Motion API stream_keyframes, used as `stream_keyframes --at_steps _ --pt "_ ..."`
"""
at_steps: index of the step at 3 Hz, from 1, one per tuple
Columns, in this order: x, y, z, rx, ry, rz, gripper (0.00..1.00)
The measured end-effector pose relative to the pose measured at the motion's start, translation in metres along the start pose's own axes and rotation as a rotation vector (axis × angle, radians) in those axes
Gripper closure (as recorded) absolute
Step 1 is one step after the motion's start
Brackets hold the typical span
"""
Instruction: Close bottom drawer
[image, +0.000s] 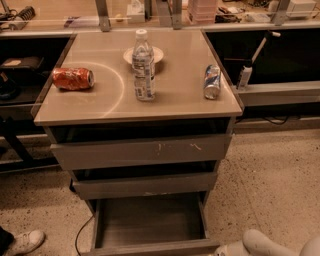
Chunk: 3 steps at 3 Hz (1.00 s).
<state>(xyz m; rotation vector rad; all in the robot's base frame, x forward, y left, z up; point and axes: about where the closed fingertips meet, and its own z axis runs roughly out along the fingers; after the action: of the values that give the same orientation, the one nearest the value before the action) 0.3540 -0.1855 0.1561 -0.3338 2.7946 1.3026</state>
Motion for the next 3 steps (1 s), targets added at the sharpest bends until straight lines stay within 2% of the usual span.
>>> stream_keyframes --at_steps 2,3 --pt "-0.034 0.003 -0.014 0.035 -0.035 -0.009 1.00" --pt "-0.055 0.013 -0.024 0.086 -0.052 -0.013 1.00"
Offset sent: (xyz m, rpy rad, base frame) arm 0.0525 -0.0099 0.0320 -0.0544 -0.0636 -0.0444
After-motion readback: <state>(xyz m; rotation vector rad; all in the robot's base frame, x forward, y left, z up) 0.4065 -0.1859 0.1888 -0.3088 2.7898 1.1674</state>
